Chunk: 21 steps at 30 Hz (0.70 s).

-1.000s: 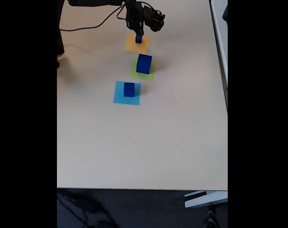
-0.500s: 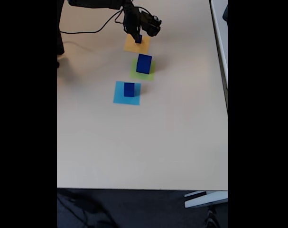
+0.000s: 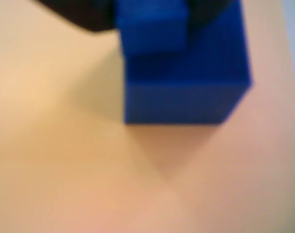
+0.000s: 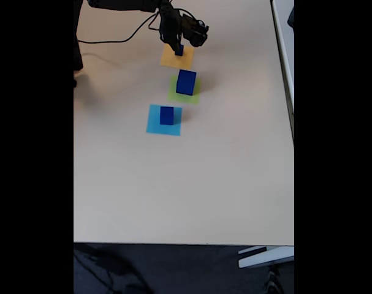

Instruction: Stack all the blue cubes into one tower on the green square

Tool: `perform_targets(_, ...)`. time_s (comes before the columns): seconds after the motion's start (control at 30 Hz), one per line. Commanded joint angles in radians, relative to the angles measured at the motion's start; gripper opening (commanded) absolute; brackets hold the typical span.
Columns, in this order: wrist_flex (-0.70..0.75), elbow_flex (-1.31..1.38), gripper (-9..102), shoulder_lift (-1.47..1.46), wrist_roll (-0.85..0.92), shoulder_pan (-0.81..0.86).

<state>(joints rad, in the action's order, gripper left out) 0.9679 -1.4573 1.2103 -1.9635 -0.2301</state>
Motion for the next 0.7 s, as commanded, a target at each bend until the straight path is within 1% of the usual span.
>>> perform_targets(0.0,-0.003,0.034,5,0.087,0.014,-0.002)
perform_targets(0.2,0.031,0.054,4,0.104,0.015,-0.003)
perform_targets(0.67,0.031,0.069,5,0.089,0.003,-0.021)
